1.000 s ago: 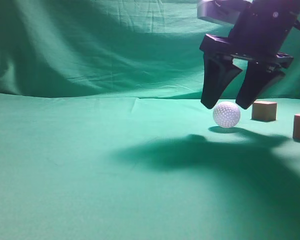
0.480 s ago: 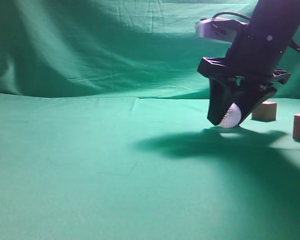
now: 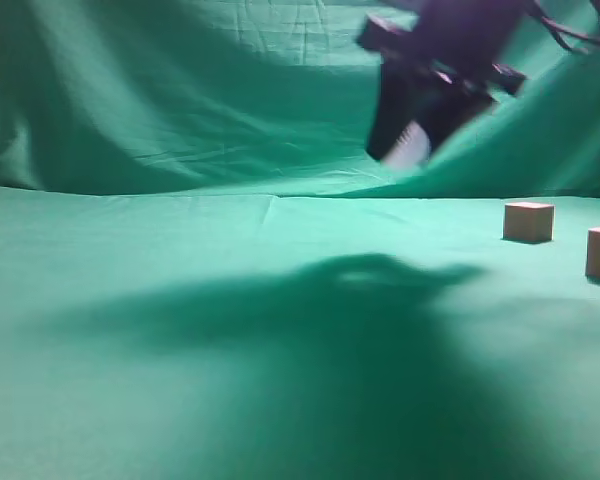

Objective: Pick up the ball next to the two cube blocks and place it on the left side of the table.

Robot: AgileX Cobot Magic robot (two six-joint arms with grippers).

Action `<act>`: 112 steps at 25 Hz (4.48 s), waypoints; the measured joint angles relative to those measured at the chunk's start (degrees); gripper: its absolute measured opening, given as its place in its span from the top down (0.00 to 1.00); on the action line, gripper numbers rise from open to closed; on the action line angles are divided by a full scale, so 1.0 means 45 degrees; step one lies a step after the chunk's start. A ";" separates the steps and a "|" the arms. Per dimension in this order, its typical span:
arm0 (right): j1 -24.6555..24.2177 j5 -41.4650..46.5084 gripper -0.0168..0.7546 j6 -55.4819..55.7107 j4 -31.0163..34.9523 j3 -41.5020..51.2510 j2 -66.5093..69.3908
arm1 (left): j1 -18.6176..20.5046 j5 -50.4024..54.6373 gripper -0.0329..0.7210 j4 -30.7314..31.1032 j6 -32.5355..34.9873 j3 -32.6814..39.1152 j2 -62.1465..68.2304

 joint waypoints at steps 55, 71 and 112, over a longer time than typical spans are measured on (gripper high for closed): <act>0.4629 0.0483 0.26 -0.0917 0.1826 -1.0019 0.7290 | 0.0000 0.0000 0.96 0.0000 0.0000 0.0000 0.0000; 0.2610 0.6731 0.98 0.3732 -0.3253 -1.0747 0.3164 | 0.0000 0.0000 0.96 0.0000 0.0000 0.0000 0.0000; -0.2359 -0.1061 0.98 0.6675 -0.4513 1.1843 -1.8503 | 0.0000 0.0000 0.96 0.0000 0.0000 0.0000 0.0000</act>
